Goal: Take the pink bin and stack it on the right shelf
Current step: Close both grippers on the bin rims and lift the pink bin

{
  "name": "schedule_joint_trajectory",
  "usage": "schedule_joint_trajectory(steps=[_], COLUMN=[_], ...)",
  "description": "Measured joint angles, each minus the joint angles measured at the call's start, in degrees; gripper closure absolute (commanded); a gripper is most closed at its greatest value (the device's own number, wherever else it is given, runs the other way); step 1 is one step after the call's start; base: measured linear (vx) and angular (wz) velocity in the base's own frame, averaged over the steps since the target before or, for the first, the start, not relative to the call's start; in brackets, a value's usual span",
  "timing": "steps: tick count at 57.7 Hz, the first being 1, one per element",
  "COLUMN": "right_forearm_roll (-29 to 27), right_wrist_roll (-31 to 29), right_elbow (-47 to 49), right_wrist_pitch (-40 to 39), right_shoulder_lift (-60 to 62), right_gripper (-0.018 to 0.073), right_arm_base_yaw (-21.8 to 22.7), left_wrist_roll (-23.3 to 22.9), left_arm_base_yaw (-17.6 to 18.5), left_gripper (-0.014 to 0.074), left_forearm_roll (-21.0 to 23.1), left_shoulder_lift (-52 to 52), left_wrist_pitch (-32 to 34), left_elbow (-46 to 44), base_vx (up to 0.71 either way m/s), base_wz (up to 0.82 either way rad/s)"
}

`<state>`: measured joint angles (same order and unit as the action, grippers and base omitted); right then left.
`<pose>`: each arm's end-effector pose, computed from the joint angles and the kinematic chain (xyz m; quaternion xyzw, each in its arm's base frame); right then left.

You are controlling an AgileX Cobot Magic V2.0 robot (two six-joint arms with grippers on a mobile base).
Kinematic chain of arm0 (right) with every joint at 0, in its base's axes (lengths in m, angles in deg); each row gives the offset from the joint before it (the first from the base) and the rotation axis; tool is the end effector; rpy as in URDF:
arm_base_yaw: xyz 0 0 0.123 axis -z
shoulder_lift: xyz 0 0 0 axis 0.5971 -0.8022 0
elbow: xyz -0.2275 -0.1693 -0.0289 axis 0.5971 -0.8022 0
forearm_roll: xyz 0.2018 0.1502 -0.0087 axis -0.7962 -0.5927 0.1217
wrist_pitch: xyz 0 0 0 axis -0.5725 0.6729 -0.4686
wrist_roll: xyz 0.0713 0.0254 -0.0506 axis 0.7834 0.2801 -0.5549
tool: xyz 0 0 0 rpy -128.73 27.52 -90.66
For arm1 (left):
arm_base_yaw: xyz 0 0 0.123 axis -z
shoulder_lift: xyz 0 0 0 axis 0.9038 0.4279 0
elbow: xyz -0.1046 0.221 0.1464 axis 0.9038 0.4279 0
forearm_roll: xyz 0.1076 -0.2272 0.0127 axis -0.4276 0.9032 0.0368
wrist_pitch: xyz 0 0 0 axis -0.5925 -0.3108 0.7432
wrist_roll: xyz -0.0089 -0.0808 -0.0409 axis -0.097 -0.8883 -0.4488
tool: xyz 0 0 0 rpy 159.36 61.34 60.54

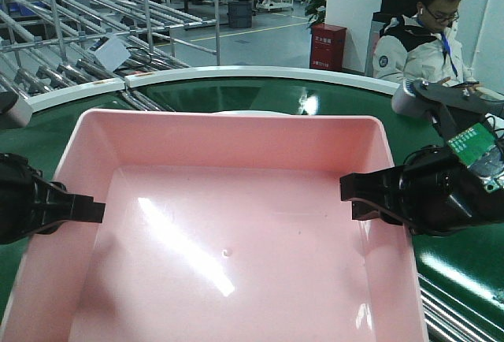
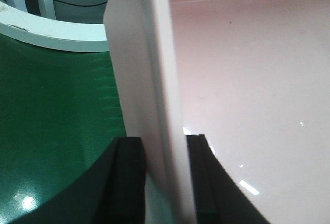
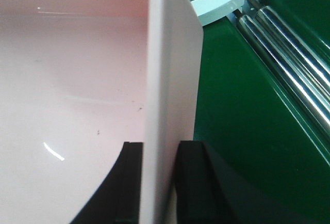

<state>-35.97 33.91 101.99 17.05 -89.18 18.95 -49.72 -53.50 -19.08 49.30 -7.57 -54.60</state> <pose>0.2654 0.0944 0.3928 -0.0250 0.9121 0.1658 0.3740 0.2551 -0.0829 0.3854 0.1363 0.8828 -0.2134 0.3956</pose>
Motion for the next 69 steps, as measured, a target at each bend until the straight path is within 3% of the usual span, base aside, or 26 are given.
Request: schedule_joint_trajectory(steps=[69], right_forearm_roll=[0.0], right_wrist_roll=[0.0], right_elbow=[0.0], right_wrist_pitch=[0.0], right_shoulder_lift=[0.0], right_gripper=[0.0568], right_arm_base_yaw=[0.0], left_wrist_roll=[-0.1], left_arm_base_yaw=[0.0], left_gripper=[0.0601], left_forearm_roll=[0.0], left_shoulder_lift=[0.0], left_wrist_pitch=[0.0], left_elbow=[0.0], base_vx=[-0.03], base_wz=[0.03])
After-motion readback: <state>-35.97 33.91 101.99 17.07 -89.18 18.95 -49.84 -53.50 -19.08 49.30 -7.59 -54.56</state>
